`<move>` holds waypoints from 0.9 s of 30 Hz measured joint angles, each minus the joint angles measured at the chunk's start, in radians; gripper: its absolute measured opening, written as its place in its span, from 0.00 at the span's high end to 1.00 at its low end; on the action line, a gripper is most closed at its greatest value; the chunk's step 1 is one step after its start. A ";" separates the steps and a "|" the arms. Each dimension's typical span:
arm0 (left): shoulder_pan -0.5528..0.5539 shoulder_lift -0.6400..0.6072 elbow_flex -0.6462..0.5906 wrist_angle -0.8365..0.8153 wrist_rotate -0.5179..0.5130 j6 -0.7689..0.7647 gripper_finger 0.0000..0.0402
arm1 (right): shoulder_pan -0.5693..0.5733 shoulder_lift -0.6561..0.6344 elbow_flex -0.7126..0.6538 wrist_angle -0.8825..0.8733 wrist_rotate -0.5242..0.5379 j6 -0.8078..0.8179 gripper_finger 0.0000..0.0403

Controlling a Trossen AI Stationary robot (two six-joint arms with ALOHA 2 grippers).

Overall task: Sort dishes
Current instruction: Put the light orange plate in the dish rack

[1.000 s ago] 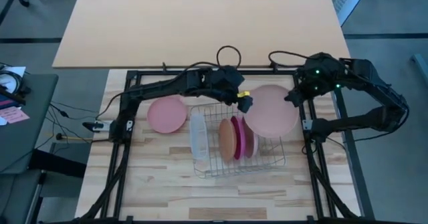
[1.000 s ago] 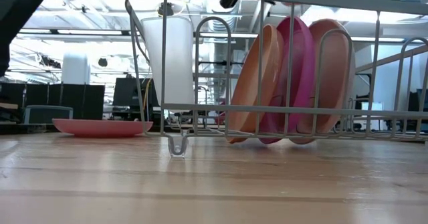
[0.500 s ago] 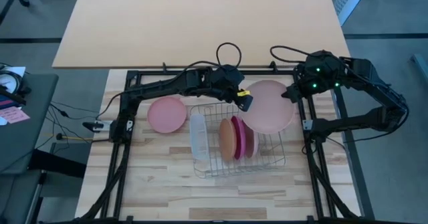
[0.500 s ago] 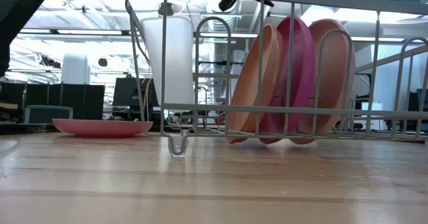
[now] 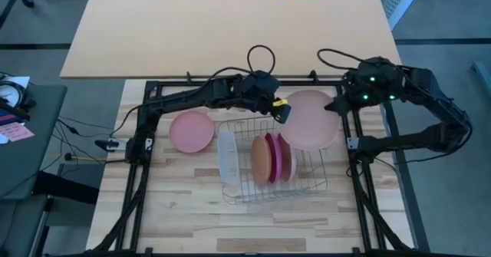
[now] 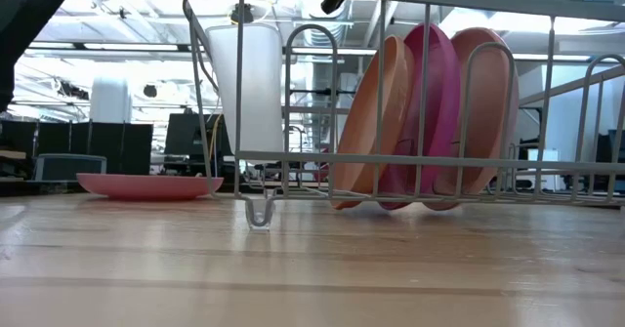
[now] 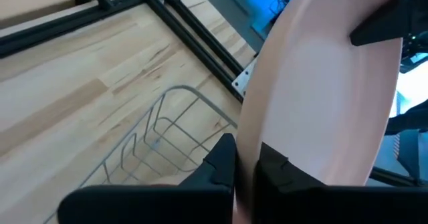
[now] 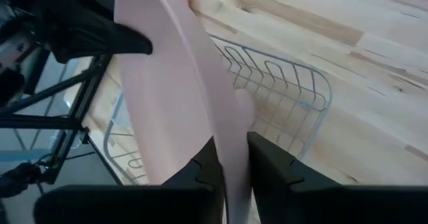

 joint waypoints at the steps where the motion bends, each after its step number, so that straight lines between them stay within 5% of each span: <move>1: 0.001 0.000 0.000 0.003 0.000 0.001 0.98 | 0.000 -0.005 0.000 0.005 0.000 0.002 0.82; 15: 0.090 -0.004 -0.001 0.252 0.246 -0.004 0.99 | -0.007 -0.156 0.000 0.257 -0.104 0.088 0.37; 27: 0.184 0.001 -0.001 0.304 0.250 -0.114 0.99 | -0.007 -0.145 0.000 0.258 0.024 0.129 0.47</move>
